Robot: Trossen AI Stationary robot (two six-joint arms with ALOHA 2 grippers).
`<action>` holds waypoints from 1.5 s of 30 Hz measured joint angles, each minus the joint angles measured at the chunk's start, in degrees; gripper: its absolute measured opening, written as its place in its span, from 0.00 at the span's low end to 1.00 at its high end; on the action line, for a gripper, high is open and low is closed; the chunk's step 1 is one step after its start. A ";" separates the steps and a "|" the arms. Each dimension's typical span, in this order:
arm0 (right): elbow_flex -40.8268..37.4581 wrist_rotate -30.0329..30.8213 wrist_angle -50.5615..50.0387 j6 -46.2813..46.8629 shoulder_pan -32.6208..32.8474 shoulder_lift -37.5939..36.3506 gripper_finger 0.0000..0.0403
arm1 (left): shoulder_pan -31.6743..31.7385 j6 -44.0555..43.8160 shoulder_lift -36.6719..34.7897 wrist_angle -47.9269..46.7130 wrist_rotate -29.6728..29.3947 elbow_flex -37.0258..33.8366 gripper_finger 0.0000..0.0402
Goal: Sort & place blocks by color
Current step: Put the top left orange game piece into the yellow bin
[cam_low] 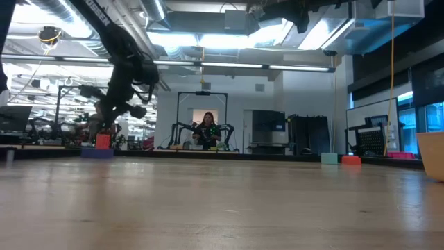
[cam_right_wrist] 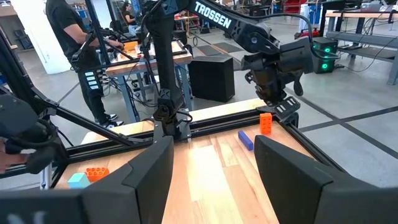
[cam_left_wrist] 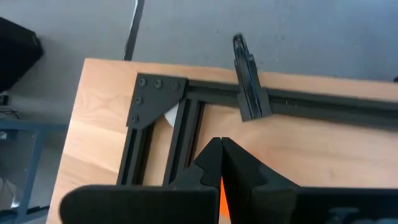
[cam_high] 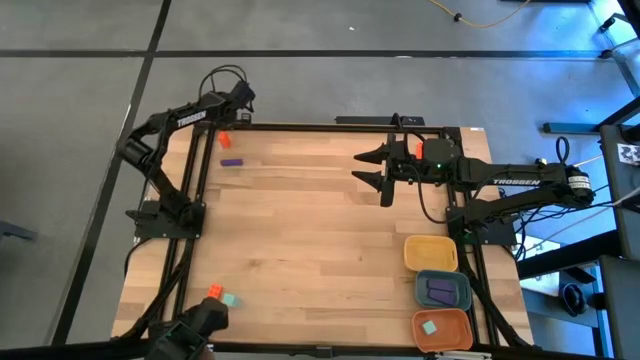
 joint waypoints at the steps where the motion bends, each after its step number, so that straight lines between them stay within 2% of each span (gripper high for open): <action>1: 0.00 0.00 0.00 0.00 0.00 0.00 0.56 | 0.00 -0.57 0.14 0.01 -0.34 0.00 0.00; 8: 0.00 0.00 0.00 0.00 0.02 0.00 0.56 | 0.00 -3.04 0.74 0.42 -0.98 0.00 0.00; 11: 0.00 0.00 0.00 0.00 0.02 0.00 0.56 | -0.21 -6.32 1.61 -0.23 0.11 -0.47 0.00; 15: 0.00 0.00 -0.26 0.00 0.02 0.00 0.56 | -1.07 -11.36 1.67 -0.05 -2.17 -2.42 0.00; 24: 0.00 0.00 -0.39 0.00 0.02 0.00 0.56 | -1.92 -13.20 1.67 1.16 -4.92 -3.95 0.00; 45: 0.00 0.00 -0.39 0.23 0.02 0.00 0.56 | -2.55 -14.38 1.67 0.45 -2.78 -4.24 0.00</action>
